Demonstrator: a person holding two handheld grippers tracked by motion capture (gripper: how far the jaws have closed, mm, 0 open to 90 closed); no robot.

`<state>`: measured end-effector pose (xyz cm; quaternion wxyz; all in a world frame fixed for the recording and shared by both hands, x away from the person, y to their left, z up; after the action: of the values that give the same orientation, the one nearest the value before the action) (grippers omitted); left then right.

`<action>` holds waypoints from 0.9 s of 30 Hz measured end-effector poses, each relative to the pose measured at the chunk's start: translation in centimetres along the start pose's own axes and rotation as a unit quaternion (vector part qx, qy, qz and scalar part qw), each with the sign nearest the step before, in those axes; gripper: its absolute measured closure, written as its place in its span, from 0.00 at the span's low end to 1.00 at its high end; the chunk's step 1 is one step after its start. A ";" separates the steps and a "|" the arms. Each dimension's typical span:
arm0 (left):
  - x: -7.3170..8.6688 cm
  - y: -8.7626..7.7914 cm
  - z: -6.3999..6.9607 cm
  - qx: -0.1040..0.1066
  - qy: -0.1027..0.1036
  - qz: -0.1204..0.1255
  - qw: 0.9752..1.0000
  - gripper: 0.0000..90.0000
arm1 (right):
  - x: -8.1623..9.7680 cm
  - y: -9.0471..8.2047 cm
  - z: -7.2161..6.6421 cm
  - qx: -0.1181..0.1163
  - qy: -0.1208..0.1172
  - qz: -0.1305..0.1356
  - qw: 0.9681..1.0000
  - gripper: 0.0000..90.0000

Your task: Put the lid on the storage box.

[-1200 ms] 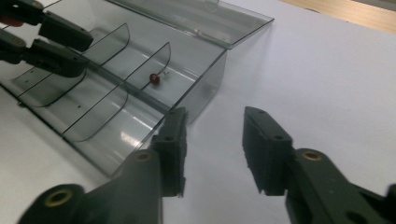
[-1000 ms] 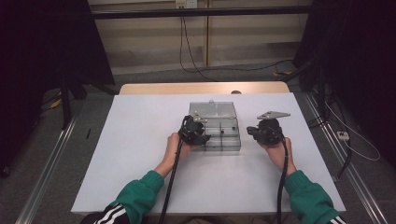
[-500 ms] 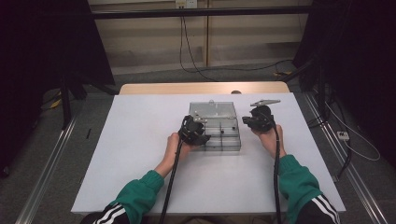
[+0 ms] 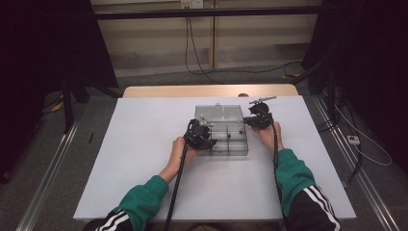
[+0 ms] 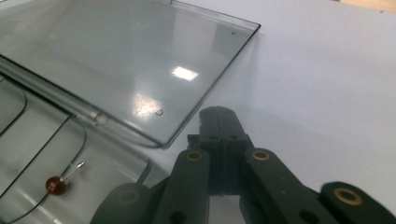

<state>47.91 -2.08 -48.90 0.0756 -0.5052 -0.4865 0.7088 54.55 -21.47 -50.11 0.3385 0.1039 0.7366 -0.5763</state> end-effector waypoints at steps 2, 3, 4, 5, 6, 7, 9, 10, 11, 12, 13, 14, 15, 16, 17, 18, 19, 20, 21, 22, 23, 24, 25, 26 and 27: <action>0.0 0.0 0.0 0.000 0.001 0.000 1.000 0.68 | -0.2 0.5 0.0 -0.002 0.000 -0.002 1.000 1.00; 0.0 0.0 0.0 0.000 0.001 0.000 1.000 0.68 | -0.3 0.7 0.1 -0.002 0.000 -0.005 1.000 1.00; 0.0 0.0 0.0 0.000 0.001 0.000 1.000 0.68 | -0.4 0.9 0.1 -0.002 0.001 -0.007 1.000 1.00; 0.0 0.0 0.0 0.000 0.001 0.000 1.000 0.68 | -0.5 1.1 0.1 -0.003 0.003 -0.005 1.000 1.00; 0.0 0.0 0.0 0.000 0.001 0.000 1.000 0.68 | -0.6 1.3 0.2 -0.003 0.003 -0.003 1.000 1.00; 0.0 0.0 0.0 0.000 0.002 0.000 1.000 0.68 | -0.6 1.4 0.2 -0.005 0.004 -0.001 1.000 1.00; 0.0 0.0 0.0 0.000 0.002 0.000 1.000 0.68 | -0.7 1.5 0.3 -0.010 0.010 0.001 1.000 1.00; 0.0 0.0 0.0 0.000 0.002 0.000 1.000 0.68 | -0.7 1.5 0.3 -0.012 0.012 0.000 1.000 1.00; 0.0 0.0 0.0 0.000 0.002 0.000 1.000 0.68 | -0.8 1.5 0.4 -0.010 0.010 0.002 1.000 1.00; 0.0 0.0 0.0 0.000 0.002 0.000 1.000 0.68 | -0.8 1.5 0.4 -0.009 0.010 0.003 1.000 1.00; 0.0 0.0 0.0 0.000 0.002 0.000 1.000 0.68 | -0.9 1.5 0.4 -0.009 0.013 0.006 1.000 1.00; 0.0 0.0 0.0 0.000 0.002 0.000 1.000 0.68 | -1.0 1.5 0.4 -0.007 0.014 0.010 1.000 1.00; 0.0 0.0 0.0 0.000 0.002 0.000 1.000 0.68 | -1.1 1.4 0.4 -0.006 0.013 0.012 1.000 1.00; 0.0 0.0 0.0 0.000 0.002 0.000 1.000 0.68 | -1.2 1.3 0.4 -0.005 0.010 0.015 1.000 1.00; 0.0 0.0 0.0 0.000 0.002 0.001 1.000 0.68 | -1.3 1.2 0.4 -0.005 0.010 0.016 1.000 1.00; 0.0 0.0 0.0 0.000 0.002 0.000 1.000 0.68 | -1.4 1.1 0.4 -0.005 0.008 0.018 1.000 1.00; 0.0 0.0 0.0 0.000 0.002 0.001 1.000 0.68 | -1.6 1.0 0.4 -0.004 0.009 0.021 1.000 1.00; 0.0 0.0 0.0 0.000 0.002 0.001 1.000 0.68 | -1.7 0.9 0.4 -0.004 0.009 0.023 1.000 1.00; 0.0 0.0 0.0 0.000 0.002 0.001 1.000 0.68 | -1.8 0.8 0.3 -0.002 0.009 0.025 1.000 1.00; 0.0 0.0 0.0 0.000 0.002 0.001 1.000 0.68 | -1.9 0.7 0.4 -0.001 0.006 0.027 1.000 1.00; 0.0 0.0 0.0 0.000 0.002 0.001 1.000 0.68 | -1.9 0.6 0.3 -0.001 0.009 0.025 1.000 1.00; 0.0 0.0 0.0 0.000 0.002 0.001 1.000 0.68 | -2.0 0.6 0.3 0.001 0.009 0.024 1.000 1.00; 0.0 0.0 0.0 0.001 0.002 0.002 1.000 0.68 | -2.1 0.6 0.4 0.002 0.007 0.027 1.000 1.00; 0.0 0.0 0.0 0.000 0.002 0.001 1.000 0.68 | -2.1 0.5 0.4 0.002 0.008 0.028 1.000 1.00; 0.0 0.0 0.0 0.001 0.002 0.002 1.000 0.68 | -2.2 0.4 0.4 0.001 0.009 0.030 1.000 1.00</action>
<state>47.90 -2.10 -48.91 0.0758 -0.5078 -0.4845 0.7083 56.58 -21.14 -49.14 0.3491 0.1317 0.7353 -0.5658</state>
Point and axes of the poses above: each handheld gripper's, and its own axes: y roughly forward along the jaws, x roughly out of its underside, z roughly to its right, the point moved 7 cm from there along y, roughly forward along the jaws, and after that the axes turned 4 degrees about -z, right-handed, at the moved point
